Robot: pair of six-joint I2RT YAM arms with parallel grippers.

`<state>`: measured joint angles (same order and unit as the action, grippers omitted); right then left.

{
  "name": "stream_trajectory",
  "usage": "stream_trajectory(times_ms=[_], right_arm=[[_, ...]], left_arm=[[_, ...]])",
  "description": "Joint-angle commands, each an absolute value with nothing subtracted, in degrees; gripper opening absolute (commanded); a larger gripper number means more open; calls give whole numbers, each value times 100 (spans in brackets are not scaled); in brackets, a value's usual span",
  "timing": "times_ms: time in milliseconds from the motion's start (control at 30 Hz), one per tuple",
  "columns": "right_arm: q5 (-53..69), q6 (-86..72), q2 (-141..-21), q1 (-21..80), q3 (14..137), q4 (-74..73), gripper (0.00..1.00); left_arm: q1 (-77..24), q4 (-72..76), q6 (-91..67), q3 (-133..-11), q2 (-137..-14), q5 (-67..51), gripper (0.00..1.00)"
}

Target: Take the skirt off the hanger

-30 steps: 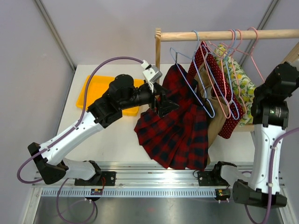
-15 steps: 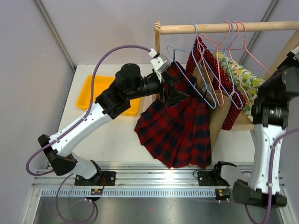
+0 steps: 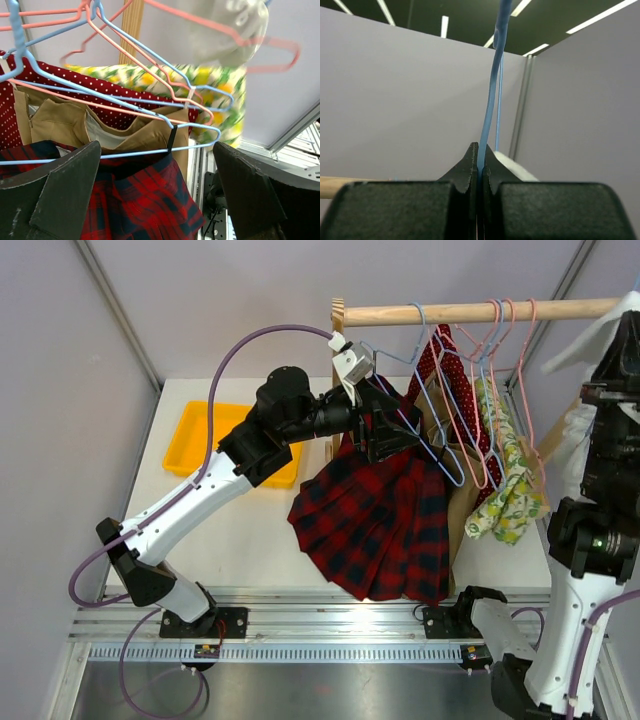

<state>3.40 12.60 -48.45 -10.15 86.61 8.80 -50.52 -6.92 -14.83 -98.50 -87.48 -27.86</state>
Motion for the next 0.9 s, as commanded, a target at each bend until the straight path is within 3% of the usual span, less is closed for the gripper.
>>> stream_trajectory(times_ms=[0,333,500,700,867], right_arm=[[1257,1152,-5273,-993,9270,1160,0],[1738,423,-5054,-756,10405,72,0],[2311,-595,-4598,-765,10320,-501,0],[2741,-1317,-4263,-765,10064,-685,0],[2874,-1573,-4184,-765,9818,-598,0]], left_arm=[[-5071,-492,-1530,-9931,-8622,-2664,99],[-5071,-738,-1555,-10151,-8525,-1960,99],[-5133,-440,-1705,-10441,-8700,-1864,99],[-5194,-834,-1670,-12194,-9456,-2169,99],[-5369,-792,-1810,-12674,-9607,-2723,99]])
